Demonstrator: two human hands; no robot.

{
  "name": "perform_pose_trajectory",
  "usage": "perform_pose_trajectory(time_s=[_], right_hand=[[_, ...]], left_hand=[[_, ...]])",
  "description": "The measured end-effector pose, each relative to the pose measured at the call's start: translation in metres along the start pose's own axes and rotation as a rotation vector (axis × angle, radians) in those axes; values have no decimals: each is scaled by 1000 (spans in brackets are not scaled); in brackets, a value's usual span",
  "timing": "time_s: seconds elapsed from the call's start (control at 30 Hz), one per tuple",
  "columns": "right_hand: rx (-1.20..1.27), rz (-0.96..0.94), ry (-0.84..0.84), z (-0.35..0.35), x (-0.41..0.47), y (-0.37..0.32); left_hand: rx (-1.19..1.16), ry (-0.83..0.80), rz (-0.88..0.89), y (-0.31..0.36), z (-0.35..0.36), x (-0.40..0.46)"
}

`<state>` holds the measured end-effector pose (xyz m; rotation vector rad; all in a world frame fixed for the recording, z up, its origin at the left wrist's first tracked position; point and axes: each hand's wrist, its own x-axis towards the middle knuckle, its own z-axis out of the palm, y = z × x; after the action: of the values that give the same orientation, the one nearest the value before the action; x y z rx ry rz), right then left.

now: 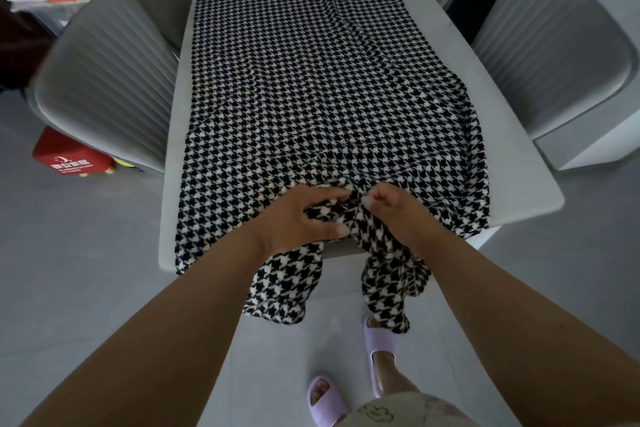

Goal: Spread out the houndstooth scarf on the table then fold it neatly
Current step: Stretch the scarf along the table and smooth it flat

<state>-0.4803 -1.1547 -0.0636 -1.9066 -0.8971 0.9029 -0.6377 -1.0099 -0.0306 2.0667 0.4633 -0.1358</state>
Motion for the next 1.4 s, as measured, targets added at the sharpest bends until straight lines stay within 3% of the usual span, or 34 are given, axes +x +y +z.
perform_pose_trajectory(time_s=[0.13, 0.43, 0.53, 0.63, 0.67, 0.73, 0.77, 0.83, 0.9, 1.1, 1.23, 1.4], right_hand=[[-25, 32, 1, -2, 15, -10], [-175, -30, 3, -12, 59, -16], [-282, -75, 145, -9, 70, -12], [-311, -425, 444, -2, 46, -28], [-274, -557, 392, 3, 32, -34], [-329, -685, 92, 17, 8, -33], [-399, -670, -59, 21, 3, -24], [-477, -562, -188, 15, 8, -6], [-514, -493, -210, 6, 22, 6], [-717, -606, -188, 17, 51, 29], [-692, -680, -113, 26, 54, 20], [-617, -636, -208, 8, 28, -4]], left_hand=[[237, 25, -163, -5, 2, 9], [-122, 6, -368, -14, -19, 35], [-179, 27, -437, -16, -23, 45], [-221, 29, -494, -19, -26, 50], [-227, 25, -503, -20, -27, 51], [-248, 15, -523, -22, -29, 54], [-259, 13, -537, -22, -29, 55], [-272, 11, -552, -24, -31, 57], [-287, 17, -559, -27, -33, 59], [-329, 56, -586, -33, -26, 58], [-361, 58, -573, -32, -24, 49], [-305, 52, -503, -22, -28, 32]])
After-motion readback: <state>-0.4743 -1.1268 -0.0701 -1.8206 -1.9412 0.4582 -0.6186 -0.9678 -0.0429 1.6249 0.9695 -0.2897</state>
